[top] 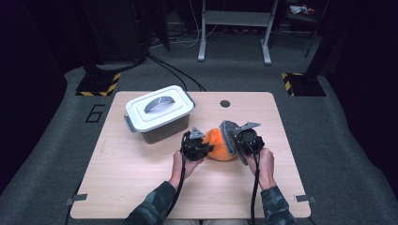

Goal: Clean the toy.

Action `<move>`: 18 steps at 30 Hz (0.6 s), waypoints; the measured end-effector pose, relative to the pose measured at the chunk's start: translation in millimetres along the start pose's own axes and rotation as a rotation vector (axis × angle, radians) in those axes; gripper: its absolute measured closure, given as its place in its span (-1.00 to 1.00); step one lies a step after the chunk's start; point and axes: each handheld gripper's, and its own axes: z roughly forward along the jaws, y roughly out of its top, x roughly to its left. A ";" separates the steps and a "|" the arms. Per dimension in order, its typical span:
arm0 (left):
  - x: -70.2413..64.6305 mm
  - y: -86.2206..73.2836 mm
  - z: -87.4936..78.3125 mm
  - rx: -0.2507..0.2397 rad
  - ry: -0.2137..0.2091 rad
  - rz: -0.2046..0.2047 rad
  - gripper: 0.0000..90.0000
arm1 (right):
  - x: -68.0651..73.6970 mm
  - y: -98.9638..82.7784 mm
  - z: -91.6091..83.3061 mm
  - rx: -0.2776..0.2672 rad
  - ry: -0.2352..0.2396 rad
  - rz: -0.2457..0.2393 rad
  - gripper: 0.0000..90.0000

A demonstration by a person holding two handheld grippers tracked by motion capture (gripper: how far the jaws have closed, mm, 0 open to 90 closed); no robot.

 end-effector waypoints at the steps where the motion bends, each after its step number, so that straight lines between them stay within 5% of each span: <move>1: 0.0 -0.1 0.0 0.000 0.000 0.000 0.79 | -1.9 -2.6 1.6 0.008 -0.001 0.014 0.68; 13: 0.7 -1.5 0.1 -0.006 0.005 -0.009 0.79 | -22.8 -32.3 39.4 0.114 0.027 0.100 0.68; 18: 0.2 -1.2 0.0 -0.004 0.013 -0.007 0.79 | -28.6 -33.2 35.4 0.109 0.029 0.124 0.68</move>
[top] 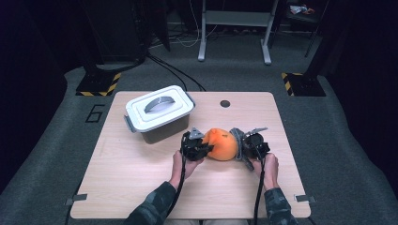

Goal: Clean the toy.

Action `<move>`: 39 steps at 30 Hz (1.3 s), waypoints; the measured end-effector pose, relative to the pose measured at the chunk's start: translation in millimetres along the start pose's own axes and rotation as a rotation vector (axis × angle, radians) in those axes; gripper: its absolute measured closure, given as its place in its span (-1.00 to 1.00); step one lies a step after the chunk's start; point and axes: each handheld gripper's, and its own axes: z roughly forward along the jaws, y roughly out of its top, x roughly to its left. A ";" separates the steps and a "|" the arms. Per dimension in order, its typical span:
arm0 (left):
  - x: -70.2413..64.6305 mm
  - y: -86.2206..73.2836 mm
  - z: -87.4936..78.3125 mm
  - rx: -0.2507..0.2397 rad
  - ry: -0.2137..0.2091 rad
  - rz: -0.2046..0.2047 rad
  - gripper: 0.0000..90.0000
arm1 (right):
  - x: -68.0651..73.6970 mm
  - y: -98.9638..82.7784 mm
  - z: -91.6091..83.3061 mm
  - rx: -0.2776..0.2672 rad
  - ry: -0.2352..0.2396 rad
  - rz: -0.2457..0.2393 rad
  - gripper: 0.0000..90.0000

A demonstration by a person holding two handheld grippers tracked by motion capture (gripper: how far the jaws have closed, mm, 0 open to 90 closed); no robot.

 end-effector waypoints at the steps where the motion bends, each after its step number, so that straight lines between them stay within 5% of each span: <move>1: -0.1 0.2 -0.1 0.002 0.003 0.002 0.79 | -2.1 0.6 -4.0 -0.008 -0.004 -0.008 0.68; 7: -2.1 2.6 -0.8 0.003 0.008 0.011 0.79 | -1.3 10.5 -44.5 -0.100 -0.034 -0.016 0.68; 13: -3.5 4.6 -0.5 0.008 0.012 0.014 0.79 | 27.0 30.0 -76.7 -0.180 -0.007 -0.105 0.68; 21: -1.4 4.9 -0.6 0.018 0.007 0.020 0.78 | 63.7 45.4 -55.2 -0.141 -0.012 -0.242 0.68; 28: -1.1 4.2 0.5 0.004 0.002 0.009 0.78 | 55.6 41.3 -50.8 -0.131 -0.014 -0.201 0.68; 39: -1.1 3.7 1.2 -0.002 0.001 0.011 0.78 | 21.9 18.9 -30.2 -0.071 -0.023 -0.114 0.68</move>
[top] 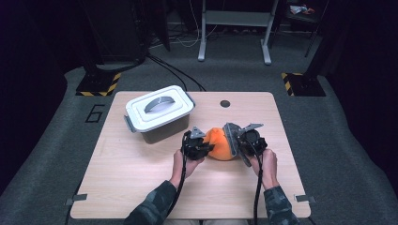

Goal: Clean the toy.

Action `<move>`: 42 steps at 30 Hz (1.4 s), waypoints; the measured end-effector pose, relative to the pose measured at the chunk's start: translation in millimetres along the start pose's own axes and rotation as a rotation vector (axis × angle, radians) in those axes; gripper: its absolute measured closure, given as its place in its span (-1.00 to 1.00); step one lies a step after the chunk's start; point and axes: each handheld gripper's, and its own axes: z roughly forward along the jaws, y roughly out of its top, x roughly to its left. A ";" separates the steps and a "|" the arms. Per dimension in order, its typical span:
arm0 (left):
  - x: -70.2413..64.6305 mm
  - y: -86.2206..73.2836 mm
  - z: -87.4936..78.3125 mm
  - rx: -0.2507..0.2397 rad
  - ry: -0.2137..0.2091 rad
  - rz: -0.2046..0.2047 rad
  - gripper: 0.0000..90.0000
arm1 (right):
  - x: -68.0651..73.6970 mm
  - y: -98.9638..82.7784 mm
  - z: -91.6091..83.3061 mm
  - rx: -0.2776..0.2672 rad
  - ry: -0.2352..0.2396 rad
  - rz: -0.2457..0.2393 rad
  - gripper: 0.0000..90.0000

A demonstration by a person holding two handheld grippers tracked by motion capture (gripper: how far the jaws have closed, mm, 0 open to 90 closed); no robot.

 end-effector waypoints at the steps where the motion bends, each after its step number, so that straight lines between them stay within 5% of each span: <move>1: -0.1 -0.1 -0.1 0.001 -0.001 -0.003 0.78 | -1.8 -1.9 2.5 0.009 -0.001 0.002 0.68; 13: 1.1 -1.1 -0.7 -0.003 0.002 -0.003 0.78 | -17.9 -23.1 32.5 0.106 0.011 0.074 0.68; 20: 1.4 -1.5 -1.7 -0.001 0.000 -0.011 0.78 | -23.6 -11.0 -9.8 -0.002 -0.029 0.073 0.68; 26: 1.6 -1.2 -1.7 0.001 0.001 -0.011 0.77 | 0.8 12.3 -47.3 -0.105 0.013 0.024 0.68; 31: 2.4 -1.3 -1.6 0.000 -0.005 -0.007 0.74 | 19.3 22.2 -27.8 -0.049 0.028 -0.037 0.68; 34: 3.5 -1.3 -1.7 -0.002 -0.008 0.000 0.69 | 18.6 21.5 -18.0 -0.047 0.029 -0.022 0.68; 42: 2.5 0.8 -6.5 0.017 0.008 0.113 0.28 | 12.4 23.9 -13.5 -0.039 0.022 -0.046 0.68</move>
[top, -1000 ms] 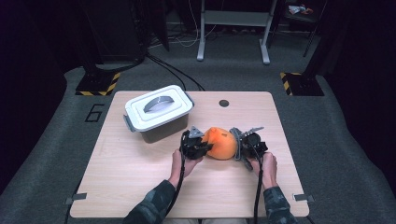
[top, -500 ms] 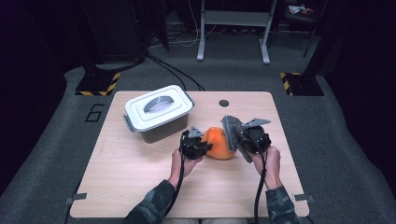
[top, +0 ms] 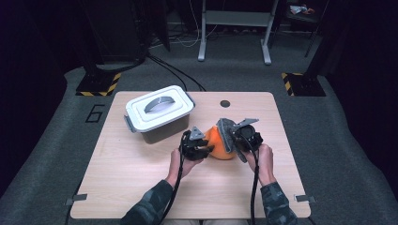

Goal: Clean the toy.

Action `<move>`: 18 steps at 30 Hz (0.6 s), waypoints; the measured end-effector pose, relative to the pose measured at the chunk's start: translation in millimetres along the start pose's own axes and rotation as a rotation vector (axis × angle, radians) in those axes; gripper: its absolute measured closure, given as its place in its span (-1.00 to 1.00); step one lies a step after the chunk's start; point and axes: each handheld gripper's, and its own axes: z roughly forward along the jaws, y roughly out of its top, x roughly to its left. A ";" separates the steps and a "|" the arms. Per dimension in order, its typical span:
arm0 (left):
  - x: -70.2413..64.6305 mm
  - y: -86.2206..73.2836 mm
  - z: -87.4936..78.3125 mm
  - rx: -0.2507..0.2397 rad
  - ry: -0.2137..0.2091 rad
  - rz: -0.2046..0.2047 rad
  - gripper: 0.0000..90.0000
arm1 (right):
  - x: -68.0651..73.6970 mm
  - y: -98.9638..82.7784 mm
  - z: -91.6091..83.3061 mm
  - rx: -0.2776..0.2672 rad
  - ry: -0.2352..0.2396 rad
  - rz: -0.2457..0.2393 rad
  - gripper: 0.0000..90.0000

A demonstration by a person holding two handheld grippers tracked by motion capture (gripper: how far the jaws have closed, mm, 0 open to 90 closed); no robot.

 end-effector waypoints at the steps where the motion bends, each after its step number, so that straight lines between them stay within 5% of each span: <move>1: 0.0 0.1 0.7 0.010 0.013 0.015 0.22 | -0.2 0.5 0.1 0.006 -0.001 0.008 0.68; 4: 1.3 0.0 2.6 0.020 0.035 0.047 0.01 | -3.2 2.1 1.5 0.005 0.000 0.002 0.68; 9: 2.7 -0.9 11.9 0.017 -0.003 0.088 -0.08 | -6.2 3.5 3.9 0.003 0.001 0.003 0.68; 18: -3.1 -0.7 18.0 0.025 0.014 0.084 0.68 | -13.4 0.5 7.8 -0.017 0.000 0.034 0.68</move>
